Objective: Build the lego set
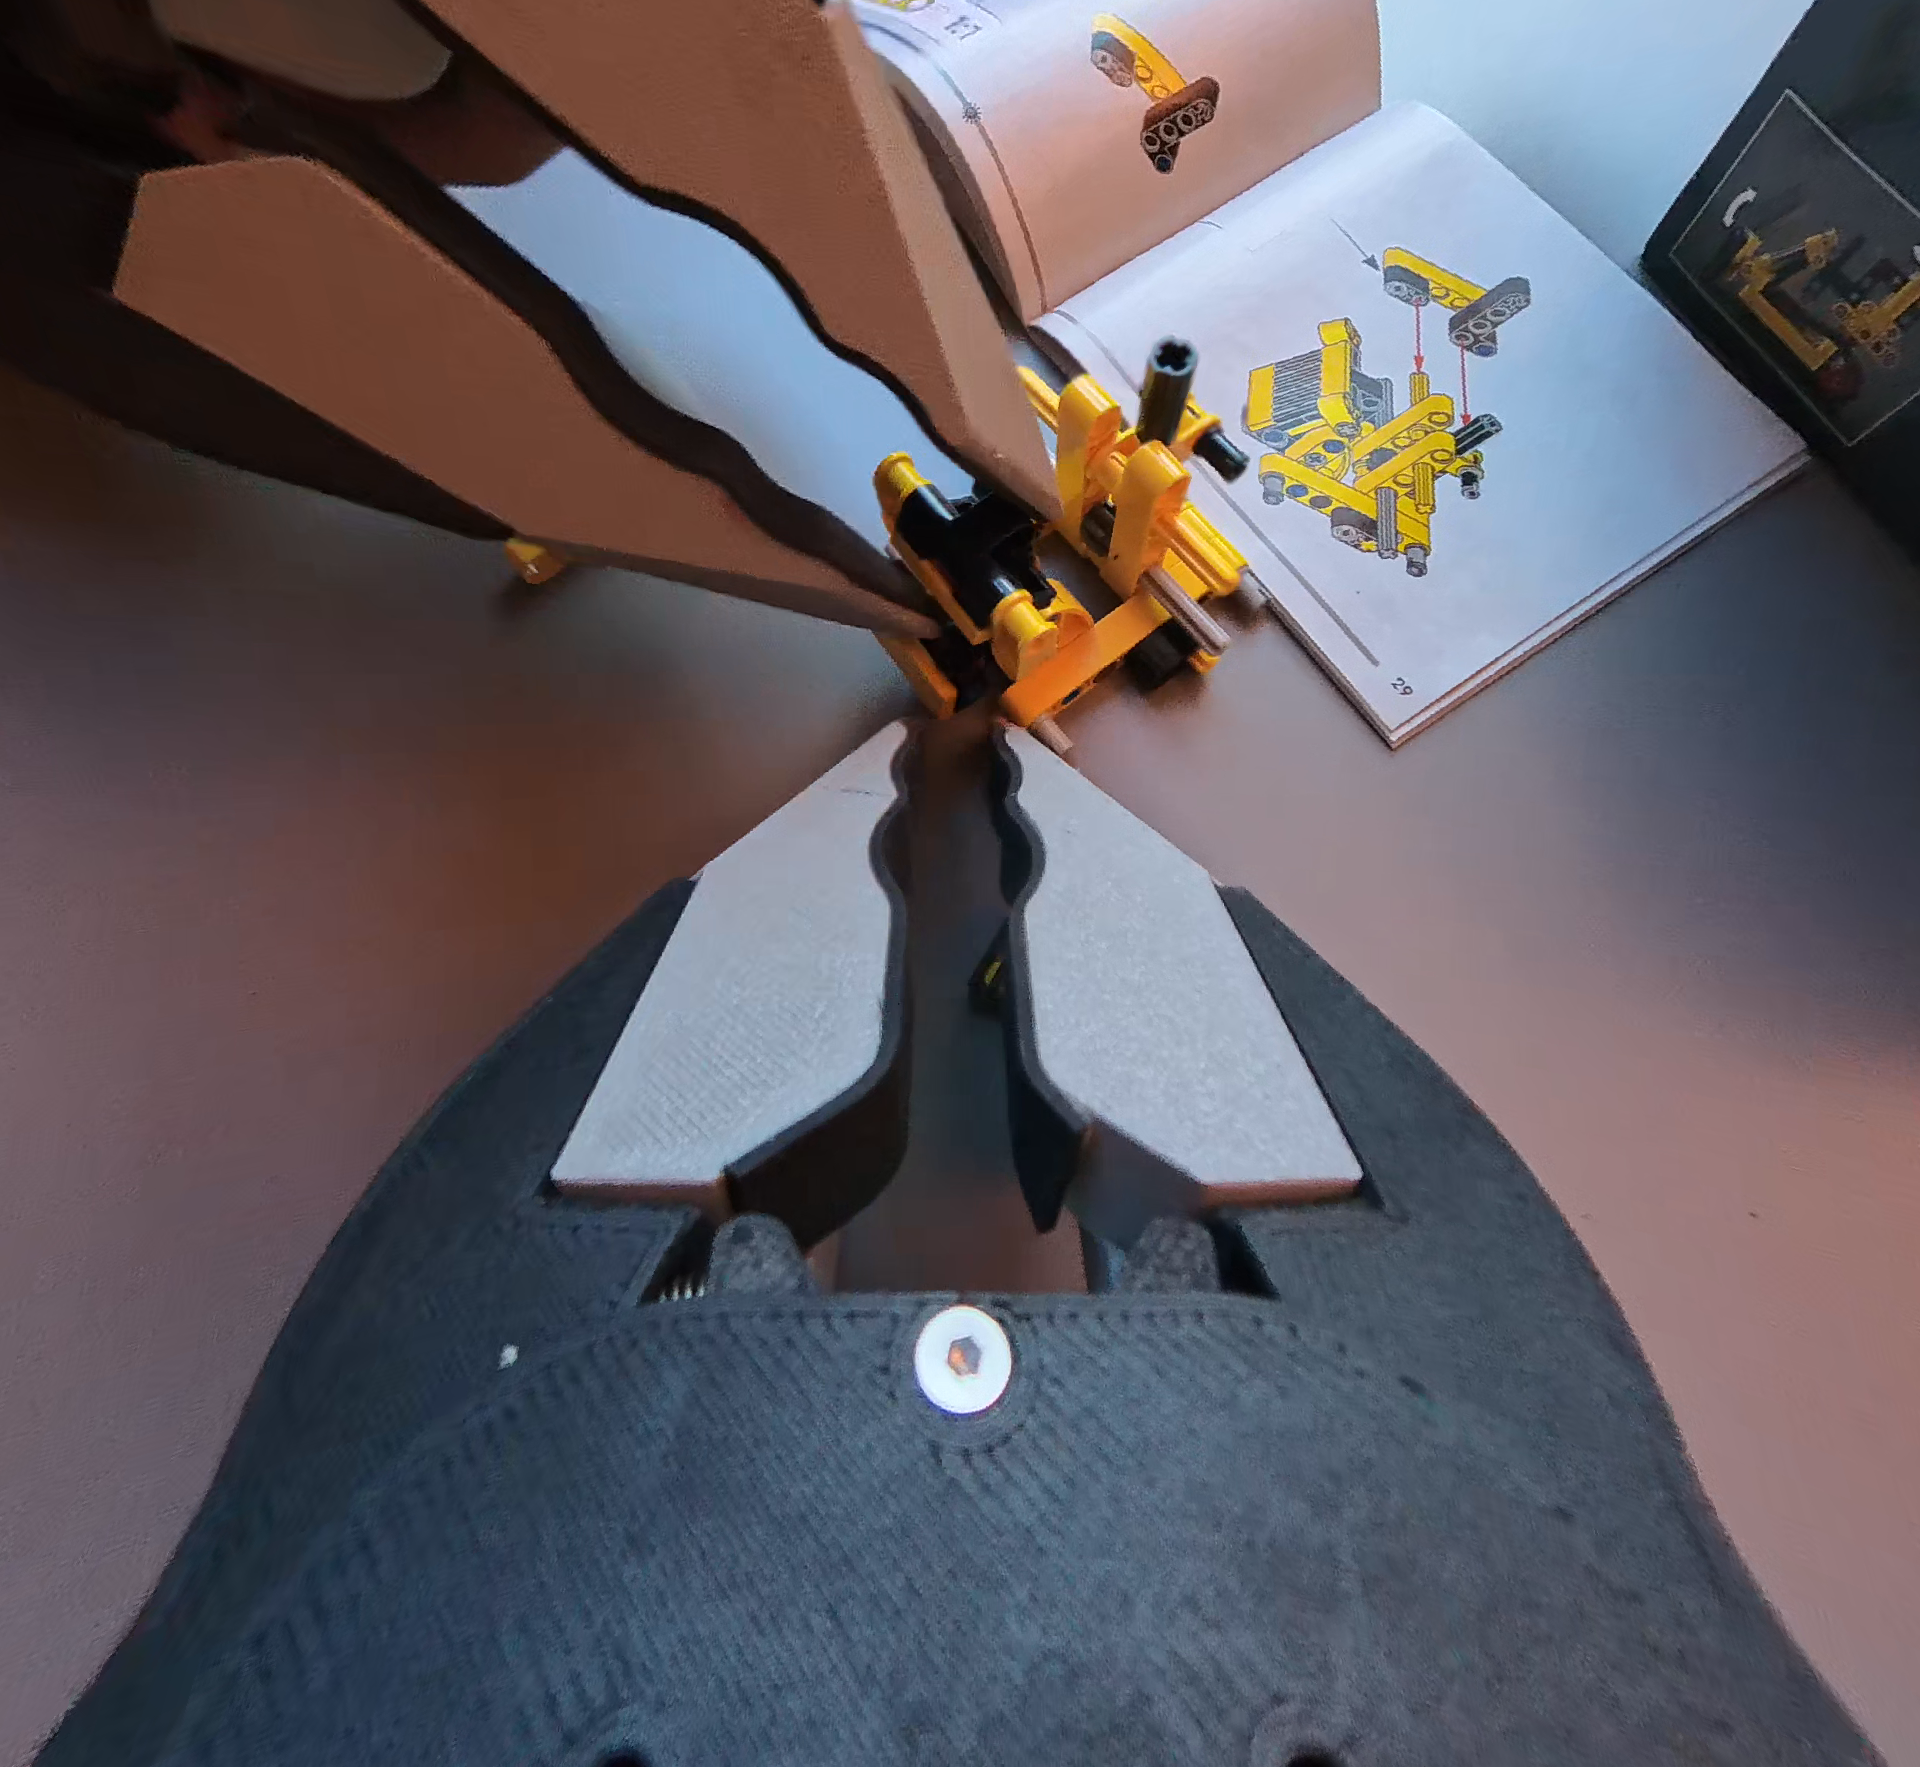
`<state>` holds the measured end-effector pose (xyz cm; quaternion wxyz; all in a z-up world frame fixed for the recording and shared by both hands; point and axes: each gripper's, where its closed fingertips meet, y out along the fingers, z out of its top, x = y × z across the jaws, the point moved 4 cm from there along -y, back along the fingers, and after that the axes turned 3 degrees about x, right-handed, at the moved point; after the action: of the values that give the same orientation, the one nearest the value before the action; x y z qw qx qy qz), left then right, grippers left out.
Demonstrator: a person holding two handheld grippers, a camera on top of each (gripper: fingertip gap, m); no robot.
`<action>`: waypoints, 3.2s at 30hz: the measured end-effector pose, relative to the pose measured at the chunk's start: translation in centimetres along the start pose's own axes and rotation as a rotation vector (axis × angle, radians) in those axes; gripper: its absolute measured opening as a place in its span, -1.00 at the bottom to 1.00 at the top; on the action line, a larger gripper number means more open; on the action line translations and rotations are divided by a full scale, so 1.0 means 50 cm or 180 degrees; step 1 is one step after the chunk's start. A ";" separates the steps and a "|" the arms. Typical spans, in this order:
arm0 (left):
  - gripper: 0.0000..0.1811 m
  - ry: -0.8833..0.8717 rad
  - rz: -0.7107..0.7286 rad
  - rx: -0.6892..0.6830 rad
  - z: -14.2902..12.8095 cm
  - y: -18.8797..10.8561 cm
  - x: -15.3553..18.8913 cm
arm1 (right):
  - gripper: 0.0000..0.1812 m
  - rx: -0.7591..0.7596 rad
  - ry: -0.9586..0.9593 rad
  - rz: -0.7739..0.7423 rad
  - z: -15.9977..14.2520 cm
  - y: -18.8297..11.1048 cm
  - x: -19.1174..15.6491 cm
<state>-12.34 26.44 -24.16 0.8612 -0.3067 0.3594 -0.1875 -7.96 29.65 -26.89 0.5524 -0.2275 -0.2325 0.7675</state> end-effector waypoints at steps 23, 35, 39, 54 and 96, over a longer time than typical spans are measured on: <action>-0.83 -0.3311 -0.1102 0.0867 0.003 -0.014 -0.066 | -0.50 -0.0096 -0.0513 -0.0727 -0.016 -0.067 0.036; -0.83 -0.3559 -0.0940 0.1291 -0.005 -0.007 -0.074 | -0.32 -0.0006 0.0079 -0.0484 -0.030 -0.088 0.064; -0.83 -0.3666 -0.0964 0.1396 0.001 -0.005 -0.084 | -0.39 -0.0153 -0.0240 -0.0895 -0.013 -0.037 0.046; -0.83 -0.3986 -0.1207 0.1912 0.020 -0.042 -0.106 | -0.44 0.0125 -0.0408 -0.0858 0.036 0.013 0.054; -0.83 -0.4581 -0.1877 0.2397 0.017 -0.039 -0.080 | -0.67 -0.0030 -0.0486 -0.0586 -0.010 -0.032 0.051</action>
<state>-14.59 27.50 -20.36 0.8398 -0.1258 -0.4538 -0.2701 -7.18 32.58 -26.53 0.6001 -0.1487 -0.2973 0.7275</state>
